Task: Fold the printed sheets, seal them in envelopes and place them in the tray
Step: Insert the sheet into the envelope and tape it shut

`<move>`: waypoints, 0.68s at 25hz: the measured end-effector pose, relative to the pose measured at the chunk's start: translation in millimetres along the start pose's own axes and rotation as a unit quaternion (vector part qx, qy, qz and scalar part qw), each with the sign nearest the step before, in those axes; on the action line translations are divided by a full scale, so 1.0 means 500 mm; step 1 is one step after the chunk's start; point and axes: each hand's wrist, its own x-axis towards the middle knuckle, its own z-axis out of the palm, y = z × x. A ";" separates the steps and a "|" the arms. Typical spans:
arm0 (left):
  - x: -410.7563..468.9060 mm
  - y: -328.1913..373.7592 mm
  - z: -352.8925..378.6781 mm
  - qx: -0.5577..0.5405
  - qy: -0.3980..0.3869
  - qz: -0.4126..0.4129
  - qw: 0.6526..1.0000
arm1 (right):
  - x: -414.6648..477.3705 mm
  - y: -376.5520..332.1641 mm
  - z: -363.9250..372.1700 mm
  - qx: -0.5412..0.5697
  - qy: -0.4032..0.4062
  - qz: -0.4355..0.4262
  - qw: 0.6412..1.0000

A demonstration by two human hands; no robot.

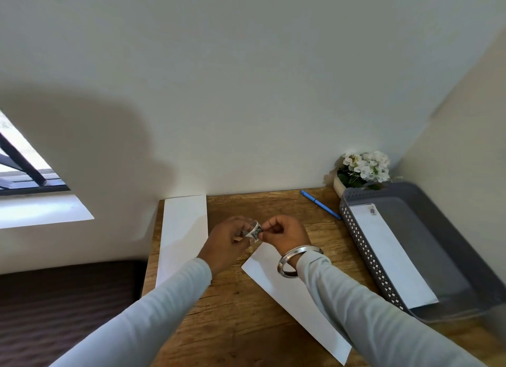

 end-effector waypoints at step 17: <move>0.022 -0.023 0.009 0.109 0.010 0.000 0.994 | -0.017 0.003 0.003 -0.066 -0.096 -0.083 0.990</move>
